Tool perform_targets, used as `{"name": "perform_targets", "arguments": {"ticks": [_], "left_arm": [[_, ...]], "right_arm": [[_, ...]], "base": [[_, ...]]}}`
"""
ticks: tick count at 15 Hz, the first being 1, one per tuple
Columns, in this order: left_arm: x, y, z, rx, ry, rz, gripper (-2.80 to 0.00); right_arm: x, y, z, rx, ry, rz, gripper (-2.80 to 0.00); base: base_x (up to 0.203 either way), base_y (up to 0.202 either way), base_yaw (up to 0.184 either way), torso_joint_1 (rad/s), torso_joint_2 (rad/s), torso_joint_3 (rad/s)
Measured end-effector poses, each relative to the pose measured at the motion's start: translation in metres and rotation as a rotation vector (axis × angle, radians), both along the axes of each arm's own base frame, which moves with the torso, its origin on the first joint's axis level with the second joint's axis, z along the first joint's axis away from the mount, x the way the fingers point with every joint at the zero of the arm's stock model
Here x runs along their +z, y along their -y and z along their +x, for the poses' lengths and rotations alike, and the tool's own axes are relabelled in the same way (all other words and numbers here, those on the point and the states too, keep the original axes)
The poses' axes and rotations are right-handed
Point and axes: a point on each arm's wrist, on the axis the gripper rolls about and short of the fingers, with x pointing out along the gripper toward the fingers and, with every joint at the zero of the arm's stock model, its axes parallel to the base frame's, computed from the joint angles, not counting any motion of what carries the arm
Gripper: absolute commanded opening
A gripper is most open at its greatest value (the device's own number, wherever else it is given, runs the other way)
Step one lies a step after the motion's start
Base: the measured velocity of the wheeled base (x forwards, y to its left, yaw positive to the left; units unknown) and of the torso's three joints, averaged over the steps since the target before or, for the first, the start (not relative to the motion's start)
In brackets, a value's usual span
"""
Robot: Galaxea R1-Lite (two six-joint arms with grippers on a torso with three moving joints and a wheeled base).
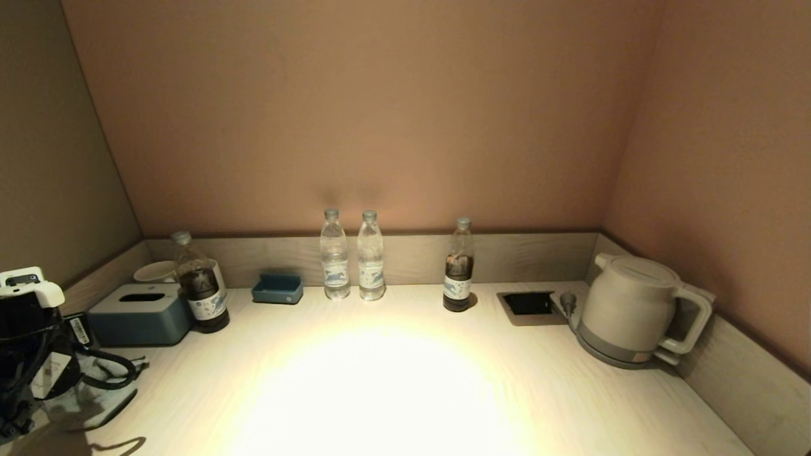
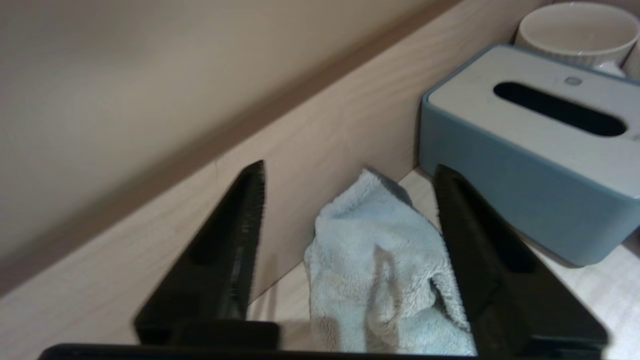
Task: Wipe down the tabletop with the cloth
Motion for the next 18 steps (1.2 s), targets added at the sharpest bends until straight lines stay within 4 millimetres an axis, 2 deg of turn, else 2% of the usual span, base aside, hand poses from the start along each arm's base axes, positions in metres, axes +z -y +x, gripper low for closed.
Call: {"name": "perform_targets", "arguments": {"ticks": [3,6,7,12,18], "left_arm": [[0.012,0.001,-0.002,-0.006,0.030,0.002,0.00],[0.029,0.015,-0.011,-0.071,0.065,0.004,0.00],[0.035,0.020,-0.014,-0.098,0.070,0.002,-2.80],[0.052,0.045,-0.041,-0.368,0.027,-0.070,-2.80],[0.056,0.054,-0.075,-0.655,0.043,-0.145,-2.80]], "right_arm": [[0.000,0.000,0.000,0.000,0.000,0.000,-2.80],[0.000,0.000,0.000,0.000,0.000,0.000,-2.80],[0.000,0.000,0.000,0.001,0.000,0.000,-2.80],[0.000,0.000,0.000,0.000,0.000,0.000,-2.80],[0.000,0.000,0.000,0.000,0.000,0.000,-2.80]], "base": [[0.000,0.000,0.000,0.000,0.00,0.000],[0.000,0.000,0.000,0.000,0.00,0.000],[0.000,0.000,0.000,0.000,0.00,0.000],[0.000,0.000,0.000,0.000,0.00,0.000],[0.000,0.000,0.000,0.000,0.00,0.000]]}}
